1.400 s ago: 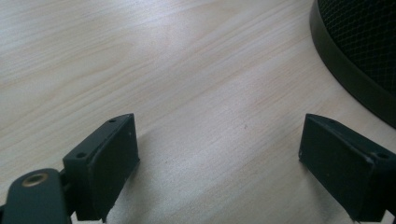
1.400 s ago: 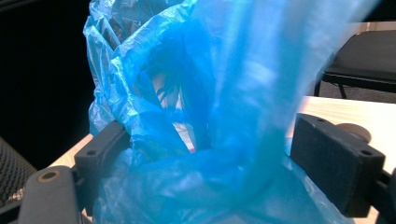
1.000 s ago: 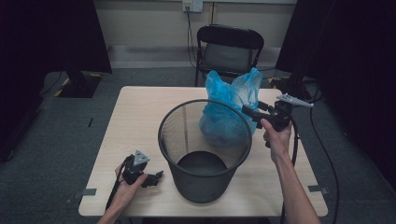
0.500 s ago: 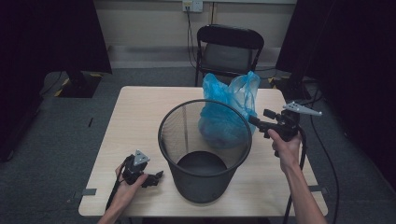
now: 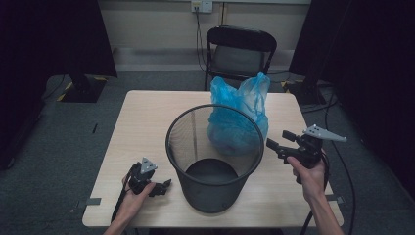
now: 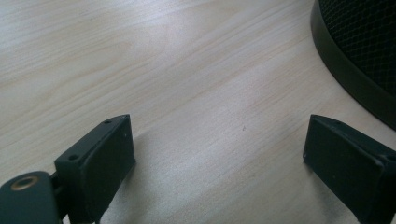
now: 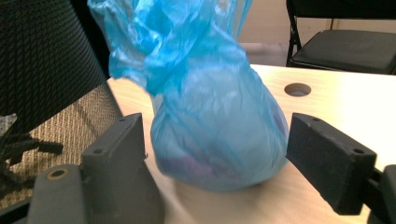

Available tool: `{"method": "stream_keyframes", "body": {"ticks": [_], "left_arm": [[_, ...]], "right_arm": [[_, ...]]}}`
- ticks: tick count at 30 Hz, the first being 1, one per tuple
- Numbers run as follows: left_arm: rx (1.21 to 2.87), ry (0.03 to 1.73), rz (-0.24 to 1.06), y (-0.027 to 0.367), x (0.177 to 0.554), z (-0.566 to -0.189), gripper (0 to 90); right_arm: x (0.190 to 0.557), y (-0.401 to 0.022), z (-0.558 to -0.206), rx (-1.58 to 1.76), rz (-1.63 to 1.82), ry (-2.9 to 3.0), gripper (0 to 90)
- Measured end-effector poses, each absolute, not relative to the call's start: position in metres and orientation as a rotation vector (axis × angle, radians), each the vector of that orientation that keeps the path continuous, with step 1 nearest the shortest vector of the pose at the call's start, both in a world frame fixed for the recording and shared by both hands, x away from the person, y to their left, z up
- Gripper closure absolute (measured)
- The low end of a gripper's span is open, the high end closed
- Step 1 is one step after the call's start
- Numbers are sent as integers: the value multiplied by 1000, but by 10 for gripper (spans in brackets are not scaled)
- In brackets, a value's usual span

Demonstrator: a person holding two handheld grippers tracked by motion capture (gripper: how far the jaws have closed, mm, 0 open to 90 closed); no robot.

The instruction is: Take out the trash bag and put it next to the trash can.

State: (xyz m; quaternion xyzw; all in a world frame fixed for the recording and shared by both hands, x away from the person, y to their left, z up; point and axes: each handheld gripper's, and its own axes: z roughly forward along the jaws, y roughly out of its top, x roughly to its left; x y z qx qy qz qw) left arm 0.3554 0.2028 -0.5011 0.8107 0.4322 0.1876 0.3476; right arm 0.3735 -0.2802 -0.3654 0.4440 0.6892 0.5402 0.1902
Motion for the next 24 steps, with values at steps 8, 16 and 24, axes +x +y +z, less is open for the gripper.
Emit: {"method": "stream_keyframes", "body": {"ticks": [8,16,24], "left_arm": [[2098,1123,486,203,355,-501,80],[2099,1123,486,203,355,-501,80],[2099,1127,487,202,355,-501,80]], "right_arm": [[350,-288,-389,1308,1456,1945,167],[336,-290,-414,1357,1341,1980,160],[334,-296,-446,1414,1254,2002,159]]}}
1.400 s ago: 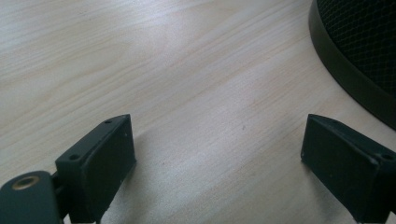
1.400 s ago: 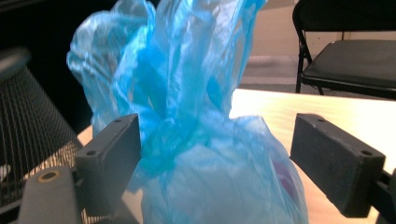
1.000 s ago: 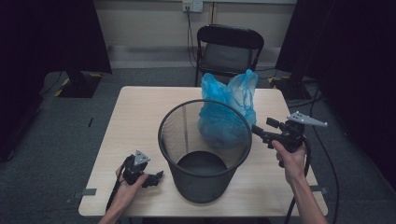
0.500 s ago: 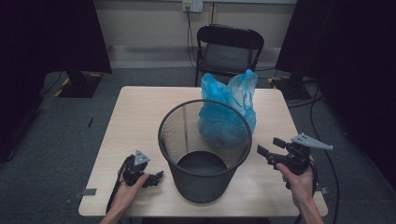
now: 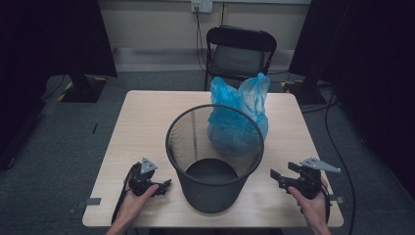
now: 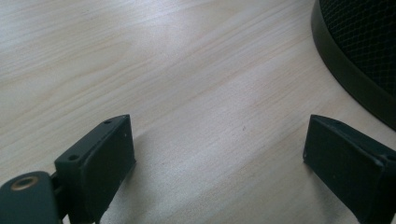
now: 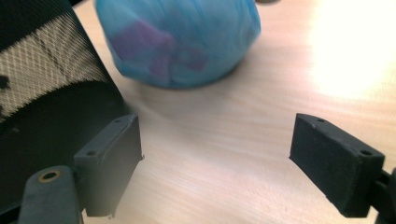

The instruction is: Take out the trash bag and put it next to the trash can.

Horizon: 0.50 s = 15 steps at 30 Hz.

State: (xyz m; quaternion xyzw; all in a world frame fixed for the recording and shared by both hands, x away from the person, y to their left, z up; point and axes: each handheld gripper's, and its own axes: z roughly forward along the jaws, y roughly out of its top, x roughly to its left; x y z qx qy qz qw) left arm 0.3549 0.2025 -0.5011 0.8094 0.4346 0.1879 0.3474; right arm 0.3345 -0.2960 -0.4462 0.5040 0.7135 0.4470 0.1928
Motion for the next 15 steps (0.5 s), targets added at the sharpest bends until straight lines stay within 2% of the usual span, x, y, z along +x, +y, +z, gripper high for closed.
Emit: {"method": "stream_keyframes", "body": {"ticks": [8,15], "left_arm": [[2094,1135,488,202,355,-501,79],[2095,1133,488,202,355,-501,80]], "right_arm": [[342,-294,-482,1546,1133,2030,167],[343,-286,-491,1508,969,2034,162]]}}
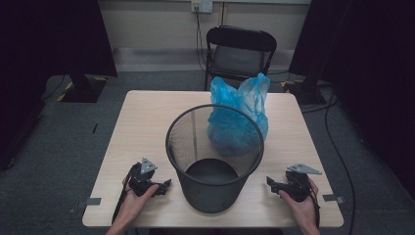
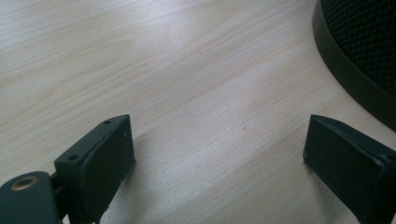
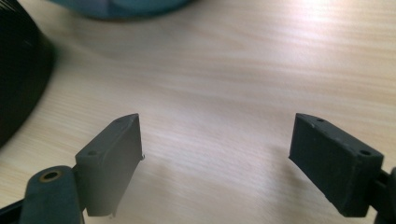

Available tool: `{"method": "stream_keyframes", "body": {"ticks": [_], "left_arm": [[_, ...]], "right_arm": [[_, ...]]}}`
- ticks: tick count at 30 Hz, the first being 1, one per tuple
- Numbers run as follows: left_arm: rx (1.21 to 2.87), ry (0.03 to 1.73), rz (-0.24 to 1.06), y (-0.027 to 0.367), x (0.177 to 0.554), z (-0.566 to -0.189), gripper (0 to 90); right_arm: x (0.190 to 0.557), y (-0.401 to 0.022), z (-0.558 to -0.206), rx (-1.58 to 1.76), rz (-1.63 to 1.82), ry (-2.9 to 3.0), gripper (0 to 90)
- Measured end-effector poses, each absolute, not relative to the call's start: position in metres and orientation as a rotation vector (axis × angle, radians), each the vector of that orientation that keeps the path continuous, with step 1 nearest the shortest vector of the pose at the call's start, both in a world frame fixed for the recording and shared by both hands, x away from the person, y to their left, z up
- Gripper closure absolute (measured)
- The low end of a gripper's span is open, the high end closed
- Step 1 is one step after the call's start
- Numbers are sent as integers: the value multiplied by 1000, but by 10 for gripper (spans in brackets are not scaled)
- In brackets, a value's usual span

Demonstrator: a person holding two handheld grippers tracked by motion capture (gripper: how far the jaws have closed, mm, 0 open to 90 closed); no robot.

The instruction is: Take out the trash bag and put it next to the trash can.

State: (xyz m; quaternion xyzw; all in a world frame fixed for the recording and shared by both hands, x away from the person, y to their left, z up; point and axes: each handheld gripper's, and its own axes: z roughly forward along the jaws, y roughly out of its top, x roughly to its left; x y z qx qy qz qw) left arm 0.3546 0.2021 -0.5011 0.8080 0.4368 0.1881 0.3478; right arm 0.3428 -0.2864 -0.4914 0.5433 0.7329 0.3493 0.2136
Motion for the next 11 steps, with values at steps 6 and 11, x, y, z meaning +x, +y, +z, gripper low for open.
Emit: {"method": "stream_keyframes", "body": {"ticks": [6,11], "left_arm": [[2095,1133,488,202,355,-501,80],[2097,1132,487,202,355,-501,79]], "right_arm": [[345,-279,-499,1475,888,2027,140],[345,-279,-499,1472,883,2027,139]]}}
